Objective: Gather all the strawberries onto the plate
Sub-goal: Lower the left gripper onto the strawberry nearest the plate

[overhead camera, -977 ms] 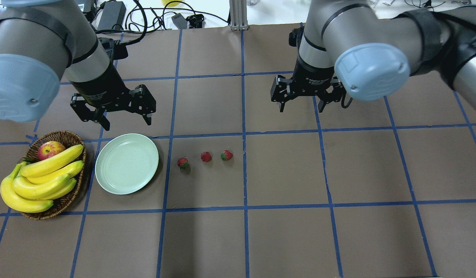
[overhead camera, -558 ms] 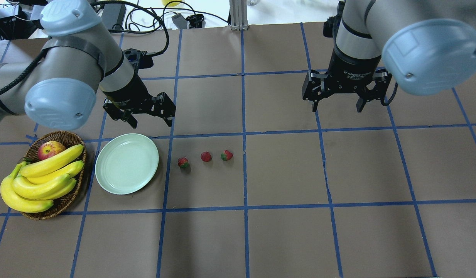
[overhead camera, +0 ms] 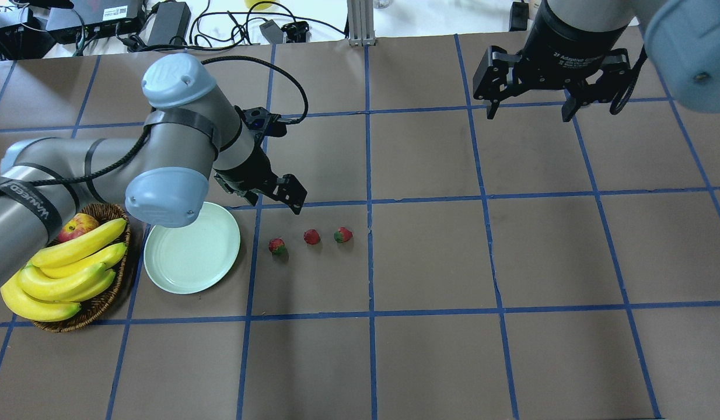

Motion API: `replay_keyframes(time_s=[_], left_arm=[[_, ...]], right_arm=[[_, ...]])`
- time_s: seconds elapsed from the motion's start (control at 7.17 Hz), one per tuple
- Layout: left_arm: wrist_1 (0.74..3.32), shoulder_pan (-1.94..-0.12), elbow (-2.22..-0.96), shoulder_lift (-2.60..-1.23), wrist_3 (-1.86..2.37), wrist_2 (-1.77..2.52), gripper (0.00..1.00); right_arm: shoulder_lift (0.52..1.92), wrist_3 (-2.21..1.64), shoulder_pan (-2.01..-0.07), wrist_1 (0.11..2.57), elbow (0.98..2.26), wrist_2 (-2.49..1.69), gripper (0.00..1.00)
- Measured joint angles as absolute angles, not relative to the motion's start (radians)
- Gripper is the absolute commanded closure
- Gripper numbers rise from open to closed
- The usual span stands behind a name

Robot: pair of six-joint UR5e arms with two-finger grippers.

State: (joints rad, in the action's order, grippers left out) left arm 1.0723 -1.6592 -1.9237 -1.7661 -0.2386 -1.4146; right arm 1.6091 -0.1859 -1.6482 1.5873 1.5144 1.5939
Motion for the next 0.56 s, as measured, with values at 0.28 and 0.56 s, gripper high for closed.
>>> replay_keyframes(time_s=[0.28,0.56], left_arm=[[1.001,-1.696,-1.957,-1.813,-0.278,-1.414,0.0],[0.977,-1.71,-1.964,-1.853,-0.327,-1.413,0.0]], right_arm=[[1.607,-0.186,-1.65,1.62,1.514,1.592,0.0],[1.606,-0.185,-1.65,1.626,1.514,1.592,0.0]])
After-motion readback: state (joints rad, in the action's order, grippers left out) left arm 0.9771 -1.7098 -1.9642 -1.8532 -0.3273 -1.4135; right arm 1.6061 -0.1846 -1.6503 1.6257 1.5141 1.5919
